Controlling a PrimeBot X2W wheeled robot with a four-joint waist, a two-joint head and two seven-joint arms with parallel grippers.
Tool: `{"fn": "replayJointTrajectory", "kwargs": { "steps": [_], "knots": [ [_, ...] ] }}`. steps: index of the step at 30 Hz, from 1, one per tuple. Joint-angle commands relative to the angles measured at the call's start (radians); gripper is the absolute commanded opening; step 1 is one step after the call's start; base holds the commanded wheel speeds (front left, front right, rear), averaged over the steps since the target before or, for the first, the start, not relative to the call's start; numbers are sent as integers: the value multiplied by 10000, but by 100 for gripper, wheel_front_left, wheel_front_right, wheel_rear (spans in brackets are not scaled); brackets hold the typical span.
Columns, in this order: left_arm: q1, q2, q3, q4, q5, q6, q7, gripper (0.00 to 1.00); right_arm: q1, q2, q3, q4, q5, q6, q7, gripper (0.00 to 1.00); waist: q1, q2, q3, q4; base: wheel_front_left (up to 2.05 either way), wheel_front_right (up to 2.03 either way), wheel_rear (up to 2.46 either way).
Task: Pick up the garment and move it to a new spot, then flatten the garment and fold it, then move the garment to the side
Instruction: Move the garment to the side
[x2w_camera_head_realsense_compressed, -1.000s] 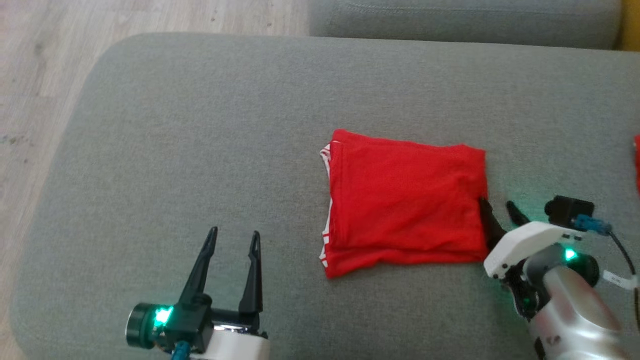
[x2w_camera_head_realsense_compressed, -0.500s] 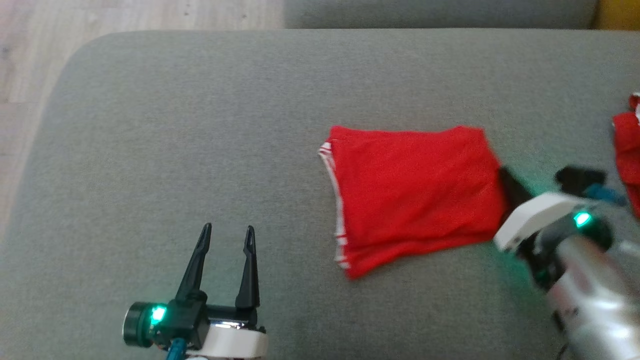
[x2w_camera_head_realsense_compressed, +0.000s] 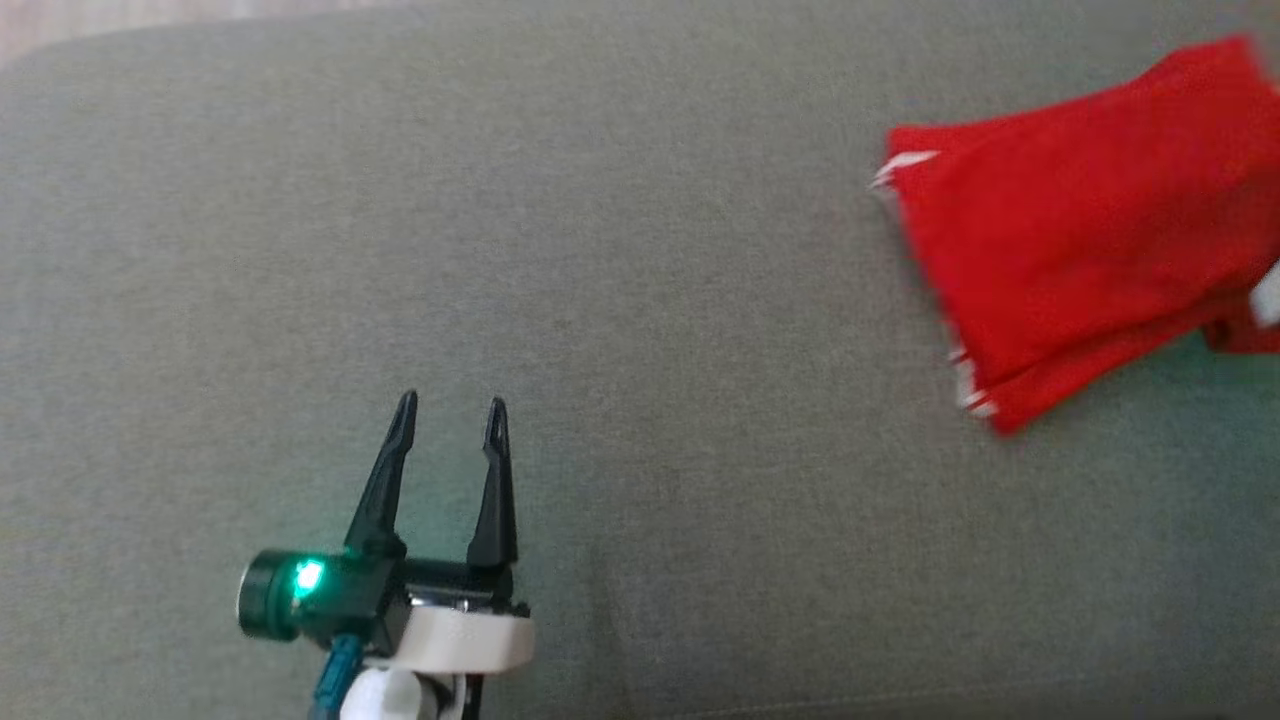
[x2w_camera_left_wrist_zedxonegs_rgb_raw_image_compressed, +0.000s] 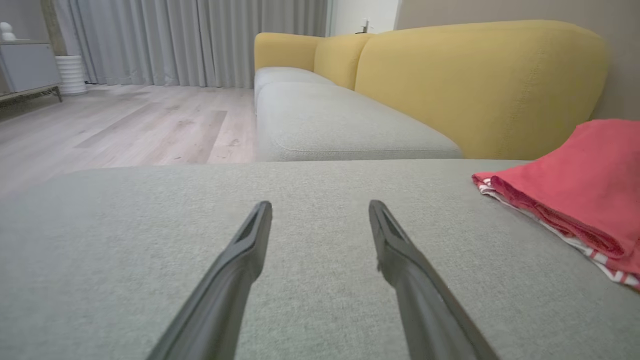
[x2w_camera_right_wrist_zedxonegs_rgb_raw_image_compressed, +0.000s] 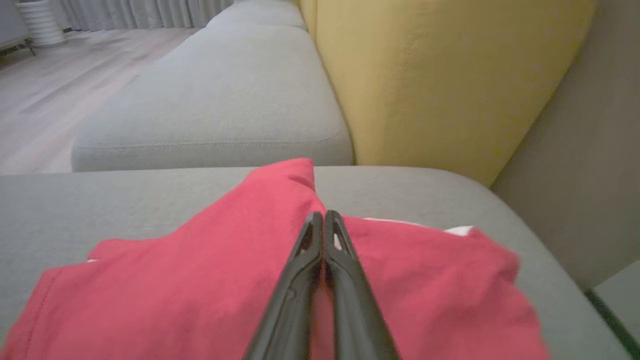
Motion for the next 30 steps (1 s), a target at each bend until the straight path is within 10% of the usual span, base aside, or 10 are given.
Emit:
{"fn": "replayJointTrajectory", "kwargs": {
  "steps": [1,7,8,10,19,30],
  "knots": [
    [-371,-41,330,-306,194,-57,-51,100,-315,-537,-125,-279,-92,65,-77,0,-1,0,276,-210,0,0,0],
    [-667,-41,367,-330,334,-157,-51,100,-399,-1499,-857,-141,-538,65,63,0,-1,0,583,-263,0,0,0],
    [-701,-41,401,-339,321,-128,-51,100,-339,-1614,-859,-101,-754,65,131,46,-1,0,571,-254,0,0,0],
    [-700,-41,449,-299,201,-77,-51,100,-267,-1695,-1067,59,-1371,65,-47,100,-1,0,395,-242,0,0,0],
    [-12,-41,440,244,-682,420,-51,100,1706,1090,-1735,56,-3431,65,-1021,100,-1,0,-2042,66,0,0,0],
    [757,-41,393,411,-728,971,-51,100,5411,3743,-931,-2248,-2976,65,-1804,100,-1,0,-3810,558,0,0,0]
  ]
}}
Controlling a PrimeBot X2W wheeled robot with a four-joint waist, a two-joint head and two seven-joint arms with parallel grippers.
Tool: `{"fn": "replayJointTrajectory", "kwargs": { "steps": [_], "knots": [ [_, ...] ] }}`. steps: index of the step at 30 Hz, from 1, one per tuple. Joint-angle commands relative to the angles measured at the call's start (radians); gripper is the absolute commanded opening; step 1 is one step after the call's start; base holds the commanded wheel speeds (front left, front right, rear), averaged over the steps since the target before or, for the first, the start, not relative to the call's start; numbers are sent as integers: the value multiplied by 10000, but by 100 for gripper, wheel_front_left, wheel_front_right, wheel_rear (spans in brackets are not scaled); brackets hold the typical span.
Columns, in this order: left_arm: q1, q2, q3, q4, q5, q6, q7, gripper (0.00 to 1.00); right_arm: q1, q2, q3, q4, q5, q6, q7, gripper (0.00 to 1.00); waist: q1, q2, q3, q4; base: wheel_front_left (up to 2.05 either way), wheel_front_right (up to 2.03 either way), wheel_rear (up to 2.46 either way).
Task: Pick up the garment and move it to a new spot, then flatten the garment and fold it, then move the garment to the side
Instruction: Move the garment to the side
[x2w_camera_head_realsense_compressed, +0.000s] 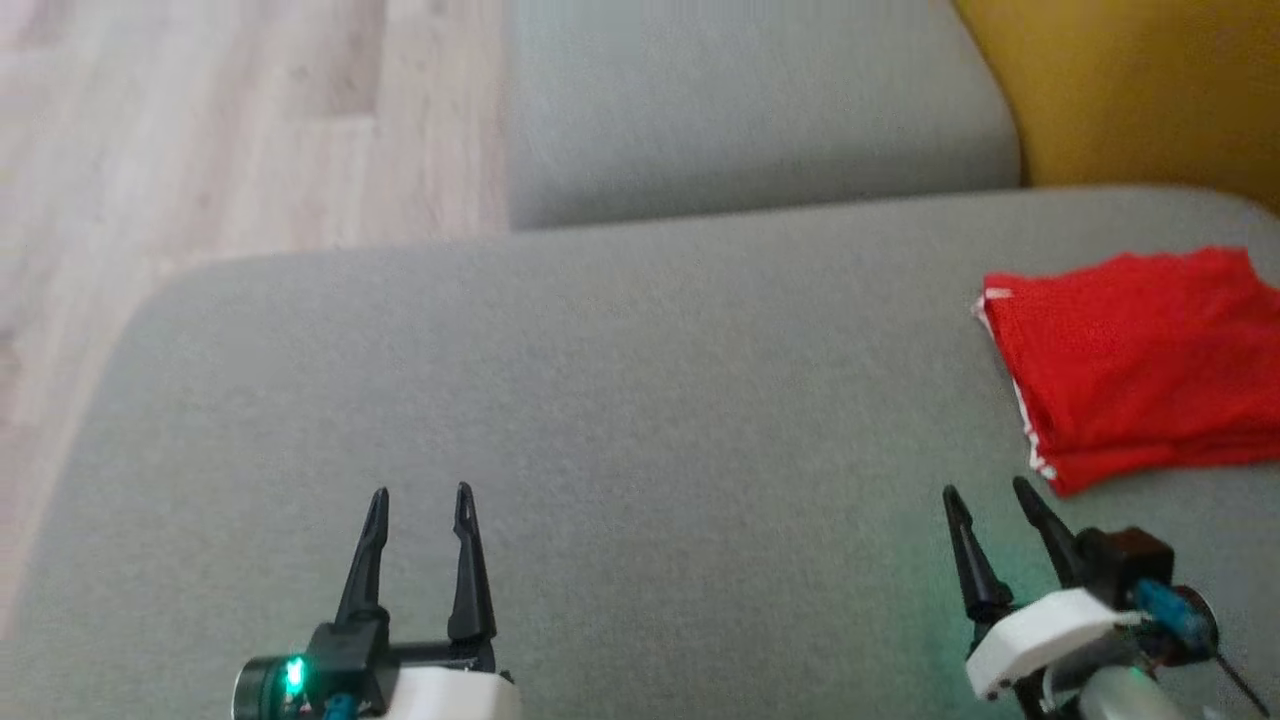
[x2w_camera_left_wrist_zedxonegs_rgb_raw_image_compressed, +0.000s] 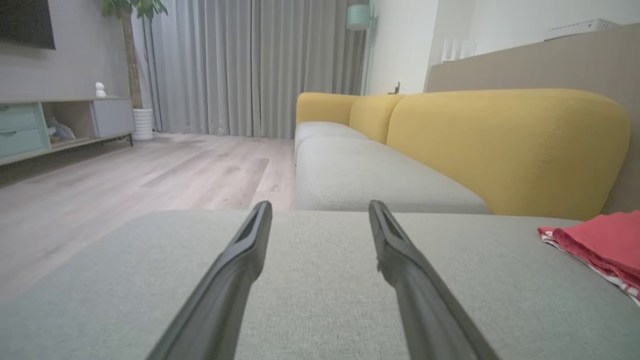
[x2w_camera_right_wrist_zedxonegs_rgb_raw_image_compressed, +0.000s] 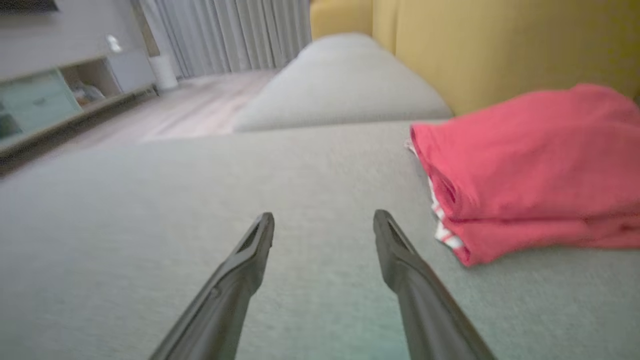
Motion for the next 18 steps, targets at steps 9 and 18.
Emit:
{"fn": "replayJointTrajectory", "kwargs": {
  "steps": [9,18],
  "knots": [
    [548,-32,626,-474,326,-70,-51,100,2141,968,-804,-3848,-1076,65,-177,100,4,0,-1087,504,0,0,0],
    [779,-32,679,-320,489,-411,-51,100,2512,1149,-1067,-4253,-1278,65,-178,100,4,0,-1151,432,0,0,0]
  ]
}}
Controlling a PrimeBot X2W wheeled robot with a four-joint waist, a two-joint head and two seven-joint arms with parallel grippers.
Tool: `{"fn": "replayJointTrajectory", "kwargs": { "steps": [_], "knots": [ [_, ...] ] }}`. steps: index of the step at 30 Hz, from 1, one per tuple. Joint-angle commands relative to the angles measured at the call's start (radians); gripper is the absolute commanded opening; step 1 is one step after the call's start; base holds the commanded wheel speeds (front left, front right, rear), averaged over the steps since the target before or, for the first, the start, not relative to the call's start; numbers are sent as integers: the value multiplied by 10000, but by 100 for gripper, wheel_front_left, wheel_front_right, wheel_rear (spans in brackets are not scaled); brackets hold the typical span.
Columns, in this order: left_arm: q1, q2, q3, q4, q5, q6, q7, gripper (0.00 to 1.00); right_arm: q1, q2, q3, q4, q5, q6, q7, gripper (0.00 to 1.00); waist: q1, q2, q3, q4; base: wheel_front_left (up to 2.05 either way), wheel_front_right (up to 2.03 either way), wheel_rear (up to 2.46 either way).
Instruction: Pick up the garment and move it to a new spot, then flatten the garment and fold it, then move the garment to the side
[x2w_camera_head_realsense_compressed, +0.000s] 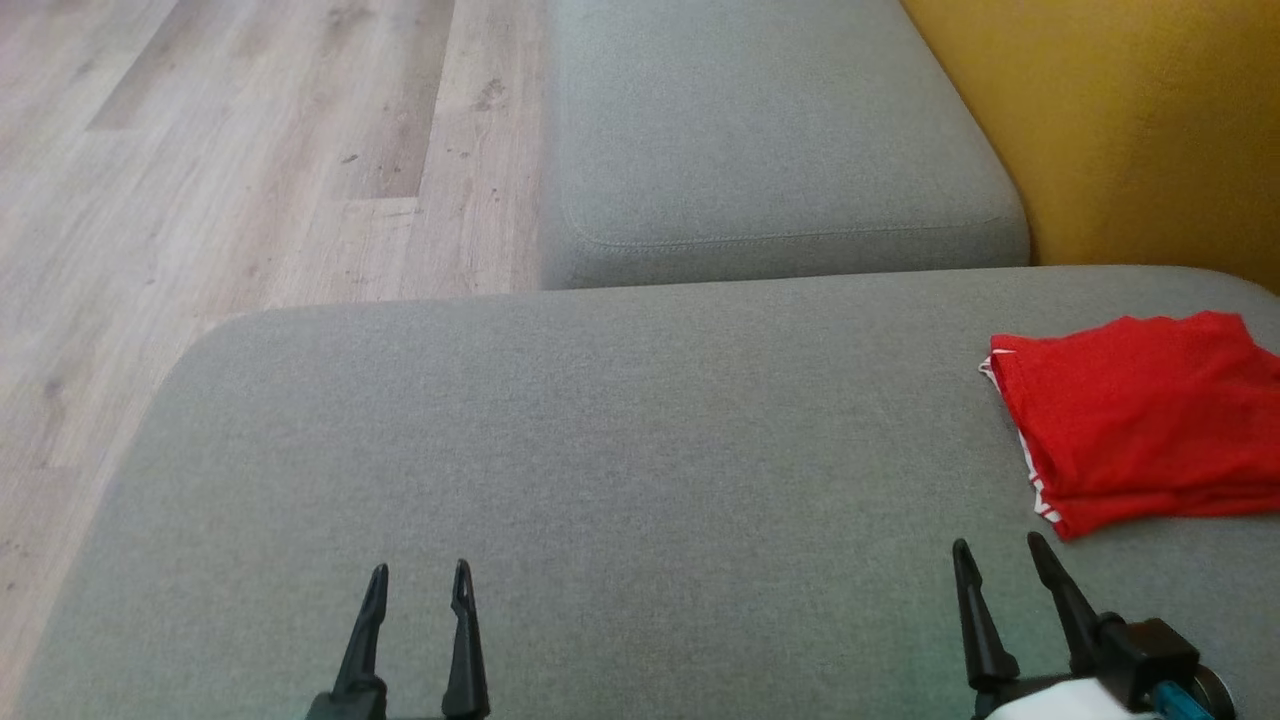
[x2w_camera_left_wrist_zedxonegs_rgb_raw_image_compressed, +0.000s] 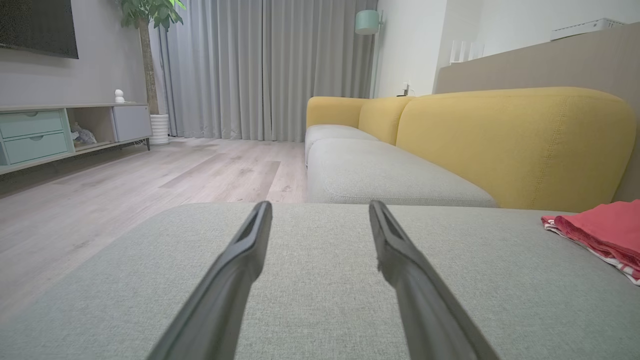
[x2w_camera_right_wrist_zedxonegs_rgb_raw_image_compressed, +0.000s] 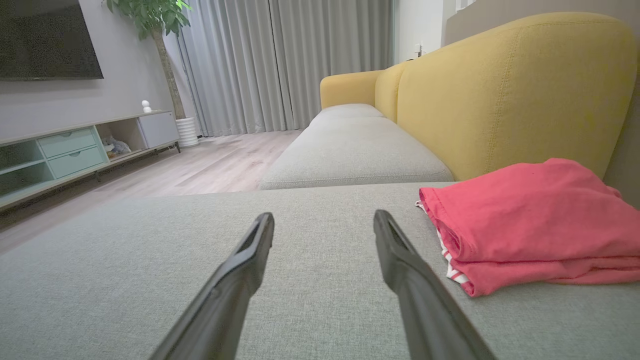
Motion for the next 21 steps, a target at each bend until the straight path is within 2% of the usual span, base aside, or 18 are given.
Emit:
{"fn": "replayJointTrajectory", "kwargs": {
  "steps": [1,6,7,11,21],
  "knots": [
    [-418,-43,400,-272,84,-50,-51,100,-399,-55,168,-373,-57,65,-109,100,0,0,-7,-22,0,0,0],
    [-410,-43,385,-154,340,-62,-51,100,-403,-41,177,-357,-53,65,-110,100,0,0,-26,-87,0,0,0],
    [4,0,4,100,278,-81,2,0,-1,8,-8,-7,6,0,0,0,0,0,-27,-88,0,0,0],
    [272,-4,-31,697,231,-84,6,0,233,15,31,626,35,-2,51,0,1,0,-23,-92,0,0,0],
    [56,57,212,666,-1000,-309,231,0,-7,11,-114,566,1237,4,350,0,1,0,138,-103,0,0,0]
  ]
}}
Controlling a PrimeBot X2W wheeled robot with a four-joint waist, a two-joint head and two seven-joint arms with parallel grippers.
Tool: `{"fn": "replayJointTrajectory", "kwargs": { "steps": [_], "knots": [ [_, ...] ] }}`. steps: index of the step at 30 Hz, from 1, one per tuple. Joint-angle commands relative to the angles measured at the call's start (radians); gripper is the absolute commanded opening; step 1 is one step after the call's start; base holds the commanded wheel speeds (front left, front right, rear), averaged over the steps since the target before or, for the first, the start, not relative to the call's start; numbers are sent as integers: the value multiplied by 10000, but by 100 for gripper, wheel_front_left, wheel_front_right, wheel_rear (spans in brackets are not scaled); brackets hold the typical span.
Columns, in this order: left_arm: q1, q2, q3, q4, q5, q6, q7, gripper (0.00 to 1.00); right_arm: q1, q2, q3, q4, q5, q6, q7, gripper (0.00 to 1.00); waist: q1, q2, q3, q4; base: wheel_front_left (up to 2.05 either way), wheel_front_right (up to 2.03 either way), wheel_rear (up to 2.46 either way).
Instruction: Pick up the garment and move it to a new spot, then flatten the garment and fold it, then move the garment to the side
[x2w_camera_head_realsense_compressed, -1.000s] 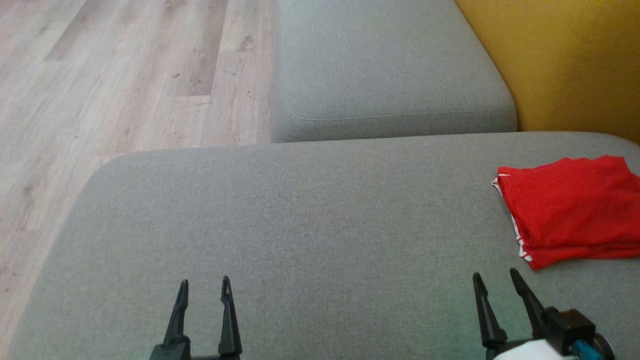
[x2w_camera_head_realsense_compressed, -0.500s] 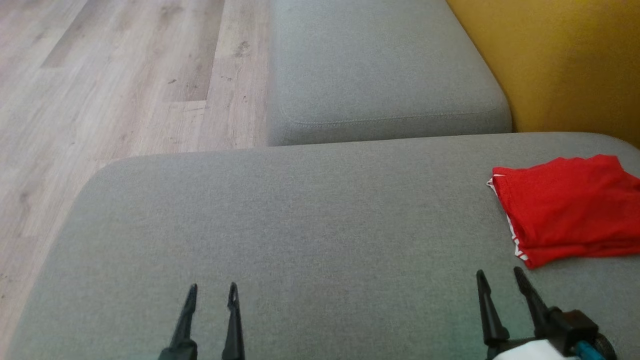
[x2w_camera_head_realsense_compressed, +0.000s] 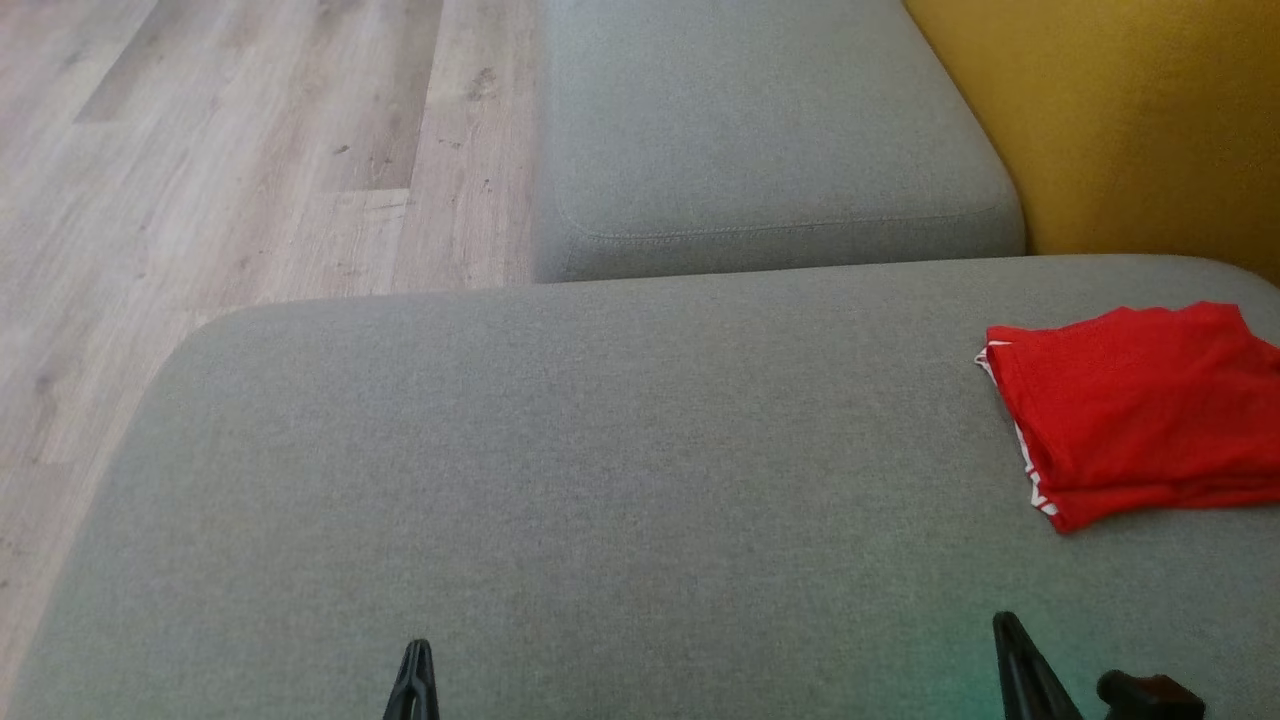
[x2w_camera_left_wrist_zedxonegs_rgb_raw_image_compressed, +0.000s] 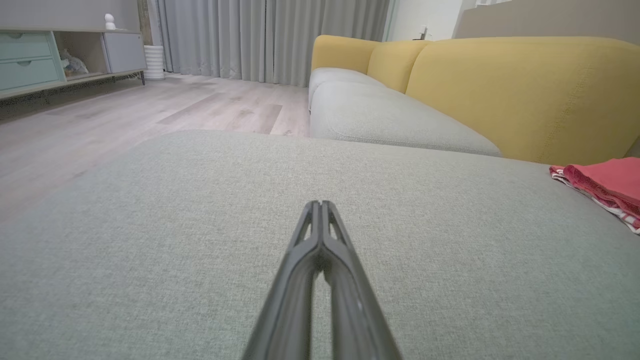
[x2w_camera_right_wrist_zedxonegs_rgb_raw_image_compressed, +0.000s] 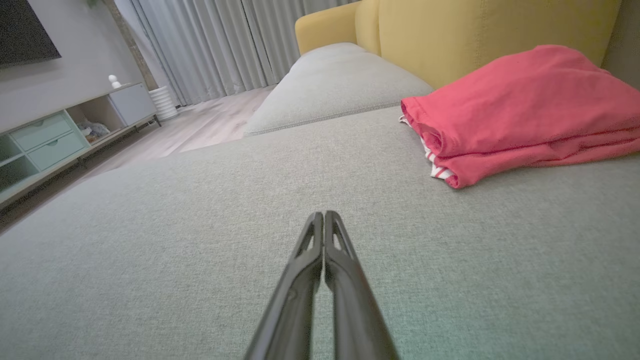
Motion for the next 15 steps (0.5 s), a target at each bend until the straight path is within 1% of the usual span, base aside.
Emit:
{"fn": "replayJointTrajectory", "kwargs": {
  "steps": [1,15],
  "knots": [
    [-527,36,207,-288,-217,-71,19,0,-582,-9,-84,-375,236,6,50,0,0,0,14,-1,0,0,0],
    [-893,103,561,-205,-1916,-432,358,0,-898,-14,-264,-476,1923,14,445,0,0,0,236,-13,0,0,0]
  ]
}}
